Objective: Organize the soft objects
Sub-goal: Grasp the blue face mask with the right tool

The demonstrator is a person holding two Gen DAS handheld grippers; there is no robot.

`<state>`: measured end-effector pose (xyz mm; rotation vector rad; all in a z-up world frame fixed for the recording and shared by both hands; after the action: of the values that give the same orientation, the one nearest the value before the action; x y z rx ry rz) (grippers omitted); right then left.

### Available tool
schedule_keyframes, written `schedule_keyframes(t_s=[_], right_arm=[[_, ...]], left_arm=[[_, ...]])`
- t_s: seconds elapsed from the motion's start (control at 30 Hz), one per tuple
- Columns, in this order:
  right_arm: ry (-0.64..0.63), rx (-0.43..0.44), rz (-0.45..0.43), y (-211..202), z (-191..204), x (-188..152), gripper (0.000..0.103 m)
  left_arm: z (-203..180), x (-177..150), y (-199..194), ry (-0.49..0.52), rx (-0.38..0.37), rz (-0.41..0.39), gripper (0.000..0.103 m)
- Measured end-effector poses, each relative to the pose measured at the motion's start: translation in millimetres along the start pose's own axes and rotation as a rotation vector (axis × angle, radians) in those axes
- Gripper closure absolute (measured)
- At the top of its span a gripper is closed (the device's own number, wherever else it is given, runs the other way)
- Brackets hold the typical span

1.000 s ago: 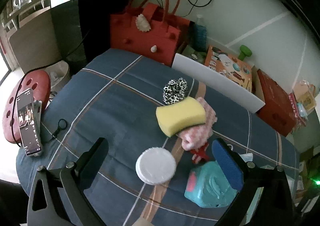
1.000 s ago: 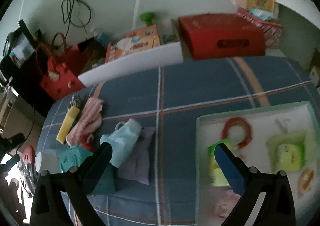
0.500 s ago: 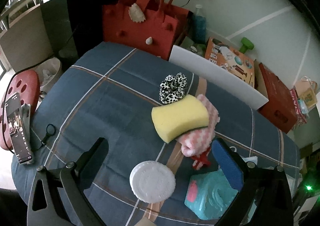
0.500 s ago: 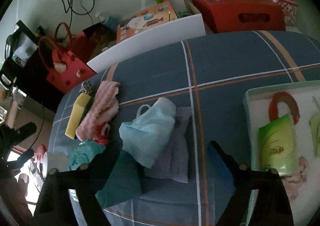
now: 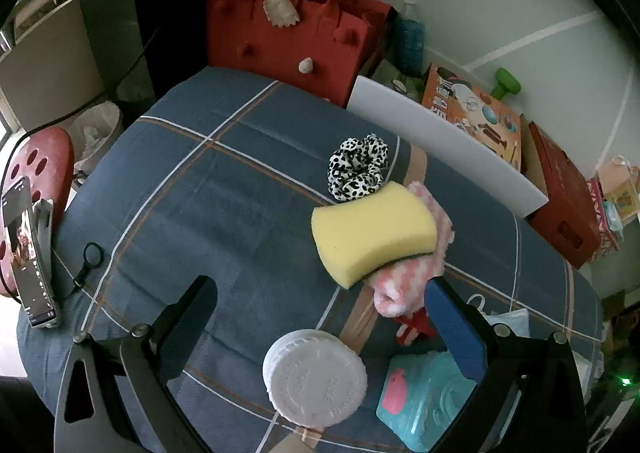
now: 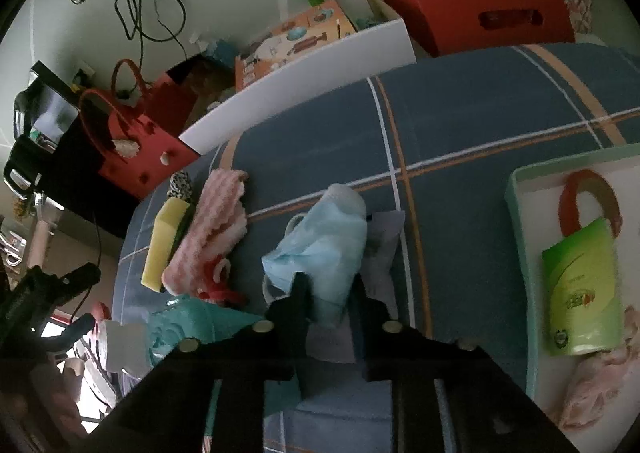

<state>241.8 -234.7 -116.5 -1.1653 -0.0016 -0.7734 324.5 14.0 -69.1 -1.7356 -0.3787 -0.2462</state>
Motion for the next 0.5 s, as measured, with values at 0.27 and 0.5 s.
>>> schedule_keyframes(t_s=[0.27, 0.5], right_arm=[[-0.063, -0.023, -0.121, -39.0, 7.5, 19.2, 0.092], [-0.133, -0.08, -0.23, -74.0, 17.2, 33.6, 0.092]], left_arm=[[-1.0, -4.0, 6.4, 0.007, 0.005, 0.031, 0.0], [-16.4, 16.6, 14.5, 0.098, 0.025, 0.069, 0.0]])
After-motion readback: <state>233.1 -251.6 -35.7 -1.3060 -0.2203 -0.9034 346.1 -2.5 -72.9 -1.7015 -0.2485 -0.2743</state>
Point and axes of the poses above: each gripper's, at about its wrist camera, not at the fingertips, and y roughly the way its jaws point, z to its left, x to its top, the point moved 10 cm from there along y, roughly the way its jaws point, and after that the axes turned 6 degrees about z, right-handed, at the moved point
